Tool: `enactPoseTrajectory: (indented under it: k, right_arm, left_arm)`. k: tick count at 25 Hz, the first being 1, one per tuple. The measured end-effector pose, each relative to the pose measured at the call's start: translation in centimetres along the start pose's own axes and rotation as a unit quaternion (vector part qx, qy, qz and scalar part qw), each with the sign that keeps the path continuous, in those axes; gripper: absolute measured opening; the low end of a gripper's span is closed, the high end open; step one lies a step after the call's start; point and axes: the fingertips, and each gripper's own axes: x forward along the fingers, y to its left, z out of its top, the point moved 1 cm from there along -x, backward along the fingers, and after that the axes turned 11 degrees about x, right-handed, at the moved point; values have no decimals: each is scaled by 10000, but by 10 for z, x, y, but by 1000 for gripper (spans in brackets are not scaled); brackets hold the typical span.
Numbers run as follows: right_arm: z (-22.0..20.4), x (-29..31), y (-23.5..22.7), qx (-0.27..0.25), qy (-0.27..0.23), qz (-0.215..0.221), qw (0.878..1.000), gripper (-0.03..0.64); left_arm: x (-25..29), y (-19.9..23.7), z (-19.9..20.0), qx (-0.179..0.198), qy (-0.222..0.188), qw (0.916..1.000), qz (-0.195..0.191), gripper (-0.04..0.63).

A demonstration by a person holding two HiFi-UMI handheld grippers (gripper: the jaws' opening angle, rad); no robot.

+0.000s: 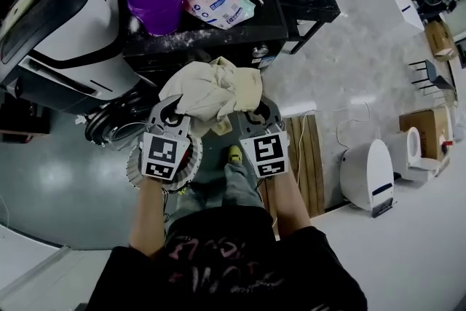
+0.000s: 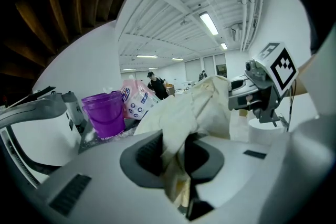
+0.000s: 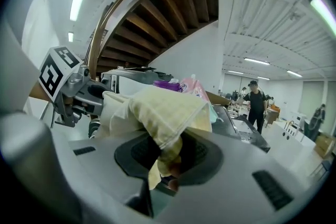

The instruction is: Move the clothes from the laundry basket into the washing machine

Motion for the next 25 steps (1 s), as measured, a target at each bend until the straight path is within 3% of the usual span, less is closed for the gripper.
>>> enactPoseTrajectory:
  k: [11, 25]
  right_arm:
    - [-15, 39, -79, 362, 142, 601, 9974, 87]
    - [-59, 62, -72, 805, 275, 618, 9945, 87]
  left_arm:
    - [74, -13, 3, -701, 367, 9961, 389, 66]
    - [82, -14, -45, -1149, 477, 9914, 406, 66]
